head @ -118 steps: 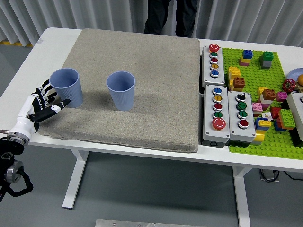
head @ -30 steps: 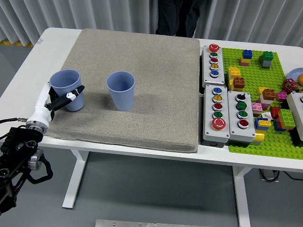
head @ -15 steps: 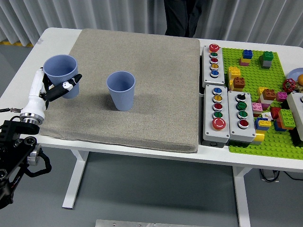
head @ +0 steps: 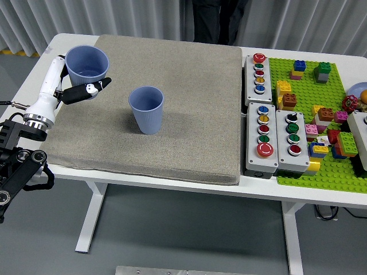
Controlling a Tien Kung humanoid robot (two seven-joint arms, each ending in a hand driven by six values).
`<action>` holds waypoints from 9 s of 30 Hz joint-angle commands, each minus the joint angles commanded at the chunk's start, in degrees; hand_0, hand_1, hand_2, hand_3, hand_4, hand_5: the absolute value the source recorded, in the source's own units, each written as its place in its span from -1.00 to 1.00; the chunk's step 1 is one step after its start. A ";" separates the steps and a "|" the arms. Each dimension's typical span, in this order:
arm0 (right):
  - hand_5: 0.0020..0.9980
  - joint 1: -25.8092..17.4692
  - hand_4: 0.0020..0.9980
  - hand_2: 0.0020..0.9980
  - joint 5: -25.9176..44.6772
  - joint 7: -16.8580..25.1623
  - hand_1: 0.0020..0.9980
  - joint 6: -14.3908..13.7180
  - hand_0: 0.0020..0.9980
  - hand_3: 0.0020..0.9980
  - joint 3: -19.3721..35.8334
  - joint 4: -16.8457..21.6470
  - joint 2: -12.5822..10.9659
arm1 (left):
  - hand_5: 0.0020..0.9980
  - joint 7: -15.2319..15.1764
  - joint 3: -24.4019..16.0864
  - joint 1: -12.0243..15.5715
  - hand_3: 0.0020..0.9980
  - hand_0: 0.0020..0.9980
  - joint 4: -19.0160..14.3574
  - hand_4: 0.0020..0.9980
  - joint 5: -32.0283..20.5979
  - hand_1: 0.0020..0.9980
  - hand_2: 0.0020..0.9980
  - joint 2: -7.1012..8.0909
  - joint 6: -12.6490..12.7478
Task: Pick cup pour cup place
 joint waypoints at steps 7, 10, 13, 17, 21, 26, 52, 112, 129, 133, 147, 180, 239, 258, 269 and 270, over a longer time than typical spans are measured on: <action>-0.40 -0.19 -0.37 0.47 -0.16 -0.06 0.38 0.05 0.45 0.41 -0.09 0.00 -0.02 | -0.70 1.33 1.92 -2.01 0.01 -0.02 0.90 0.65 7.29 -0.07 -0.01 0.84 0.84; -0.40 -0.03 -0.37 0.47 0.16 -0.02 0.38 0.03 0.45 0.41 -0.27 0.00 -0.07 | -0.70 2.02 3.70 -3.67 0.01 -0.01 1.11 0.63 9.77 -0.07 -0.01 1.31 1.13; -0.40 0.10 -0.37 0.47 0.40 0.02 0.38 0.01 0.45 0.41 -0.42 0.00 -0.10 | -0.70 2.45 4.96 -4.77 0.01 -0.01 1.03 0.63 11.26 -0.07 -0.01 1.50 1.33; -0.40 0.31 -0.36 0.47 0.79 0.09 0.38 -0.05 0.45 0.41 -0.56 0.00 -0.12 | -0.70 3.09 7.05 -6.67 0.02 -0.01 0.75 0.63 14.69 -0.06 -0.01 1.39 1.45; -0.41 0.43 -0.36 0.47 1.19 0.18 0.38 -0.09 0.45 0.41 -0.75 0.00 -0.14 | -0.70 3.92 8.18 -8.03 0.02 0.00 0.71 0.63 18.83 -0.06 0.00 1.16 2.06; -0.41 0.52 -0.36 0.47 1.59 0.27 0.38 -0.14 0.45 0.41 -0.94 0.00 -0.16 | -0.69 5.08 8.86 -8.88 0.02 0.00 0.82 0.62 26.45 -0.06 0.00 1.27 2.88; -0.42 0.76 -0.36 0.47 1.80 0.34 0.38 -0.19 0.45 0.41 -0.91 0.00 -0.20 | -0.65 6.71 11.60 -9.84 0.02 0.00 2.00 0.63 34.39 -0.06 0.00 3.59 5.54; -0.42 0.77 -0.36 0.48 2.07 0.29 0.38 -0.23 0.45 0.41 -0.87 0.00 -0.15 | -0.62 9.18 21.14 -14.69 0.03 0.00 2.94 0.62 43.22 -0.05 0.00 7.98 9.25; -0.43 0.90 -0.36 0.48 2.34 0.38 0.38 -0.28 0.45 0.41 -0.98 0.00 -0.17 | -0.62 9.64 22.54 -15.78 0.03 0.00 2.75 0.61 43.98 -0.05 0.00 8.16 9.45; -0.43 0.98 -0.36 0.48 2.54 0.41 0.38 -0.30 0.45 0.41 -1.07 0.00 -0.19 | -0.62 9.69 22.69 -16.03 0.03 0.00 2.60 0.61 44.28 -0.05 0.00 8.34 9.53; -0.43 0.73 -0.36 0.48 2.42 0.37 0.38 -0.27 0.45 0.41 -1.09 0.00 -0.18 | -0.62 9.89 22.95 -16.35 0.03 -0.01 2.55 0.61 44.86 -0.05 -0.01 8.91 9.61; -0.42 0.55 -0.35 0.47 2.56 0.38 0.38 -0.33 0.45 0.41 -1.29 0.00 -0.23 | -0.61 11.08 26.33 -18.98 0.03 0.00 1.64 0.61 46.62 -0.05 0.00 11.23 10.57; -0.42 -0.27 -0.36 0.48 0.49 -0.21 0.38 -0.16 0.45 0.41 -0.24 0.00 0.03 | -0.64 3.87 8.20 -6.93 0.04 0.01 4.16 0.58 -8.68 -0.04 0.01 3.87 8.84; -0.42 -0.11 -0.36 0.48 0.57 -0.13 0.38 -0.15 0.45 0.41 -0.30 0.00 0.09 | -0.59 0.76 2.00 -1.82 0.11 0.05 7.21 0.60 -12.06 0.01 0.03 -2.97 11.97; -0.42 0.39 -0.36 0.48 0.94 -0.02 0.38 -0.19 0.45 0.41 -0.50 0.00 0.05 | -0.54 -4.85 3.60 -1.35 0.19 0.13 10.85 0.60 -18.50 0.09 0.07 -5.85 11.30; -0.42 0.43 -0.36 0.48 0.88 -0.03 0.38 -0.19 0.45 0.41 -0.47 0.00 0.06 | -0.54 -5.36 3.69 -1.33 0.19 0.13 11.30 0.60 -19.55 0.09 0.07 -6.08 11.40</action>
